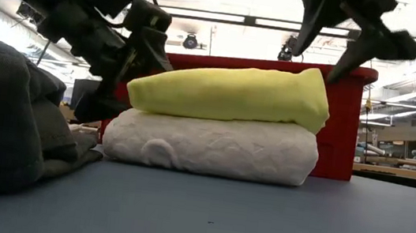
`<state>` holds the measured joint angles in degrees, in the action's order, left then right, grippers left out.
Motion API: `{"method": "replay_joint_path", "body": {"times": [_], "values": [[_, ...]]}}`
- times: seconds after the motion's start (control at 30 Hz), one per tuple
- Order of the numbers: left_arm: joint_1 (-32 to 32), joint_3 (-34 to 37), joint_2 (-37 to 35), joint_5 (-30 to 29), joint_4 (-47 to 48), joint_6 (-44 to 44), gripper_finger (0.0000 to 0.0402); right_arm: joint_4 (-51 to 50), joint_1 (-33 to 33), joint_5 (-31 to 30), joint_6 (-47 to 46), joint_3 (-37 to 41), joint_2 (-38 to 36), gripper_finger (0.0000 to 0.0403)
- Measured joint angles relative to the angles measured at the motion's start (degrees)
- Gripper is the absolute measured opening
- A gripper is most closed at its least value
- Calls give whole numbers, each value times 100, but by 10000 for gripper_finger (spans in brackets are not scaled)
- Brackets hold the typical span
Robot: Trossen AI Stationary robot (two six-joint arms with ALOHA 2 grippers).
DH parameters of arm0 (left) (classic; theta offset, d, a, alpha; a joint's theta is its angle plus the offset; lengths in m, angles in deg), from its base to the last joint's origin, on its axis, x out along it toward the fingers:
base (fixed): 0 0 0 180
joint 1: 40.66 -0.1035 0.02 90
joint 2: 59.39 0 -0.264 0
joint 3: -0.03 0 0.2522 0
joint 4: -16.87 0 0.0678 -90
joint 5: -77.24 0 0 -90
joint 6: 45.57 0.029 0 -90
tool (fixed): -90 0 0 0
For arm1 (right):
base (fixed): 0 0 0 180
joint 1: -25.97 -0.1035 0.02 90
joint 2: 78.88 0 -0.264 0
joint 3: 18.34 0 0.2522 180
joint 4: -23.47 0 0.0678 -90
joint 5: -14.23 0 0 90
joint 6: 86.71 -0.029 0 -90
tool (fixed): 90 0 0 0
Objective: Fold laundry
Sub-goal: Put the folded shirts into the red bin
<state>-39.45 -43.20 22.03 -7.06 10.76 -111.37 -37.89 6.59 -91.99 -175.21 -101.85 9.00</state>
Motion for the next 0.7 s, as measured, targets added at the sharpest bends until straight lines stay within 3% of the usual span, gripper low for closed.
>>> {"method": "replay_joint_path", "body": {"times": [0.13,0.4,0.53,0.7], "values": [[-43,-2,127,17,30,-9,373,954,78,72,-373,782,-322,296],[-104,-7,267,8,-52,88,373,4011,443,121,-754,2924,-544,347],[-106,-7,267,-36,-60,162,373,5467,752,256,-559,3590,-263,352],[-100,-2,438,-106,-408,300,372,7391,1143,871,-160,3871,583,348]]}}
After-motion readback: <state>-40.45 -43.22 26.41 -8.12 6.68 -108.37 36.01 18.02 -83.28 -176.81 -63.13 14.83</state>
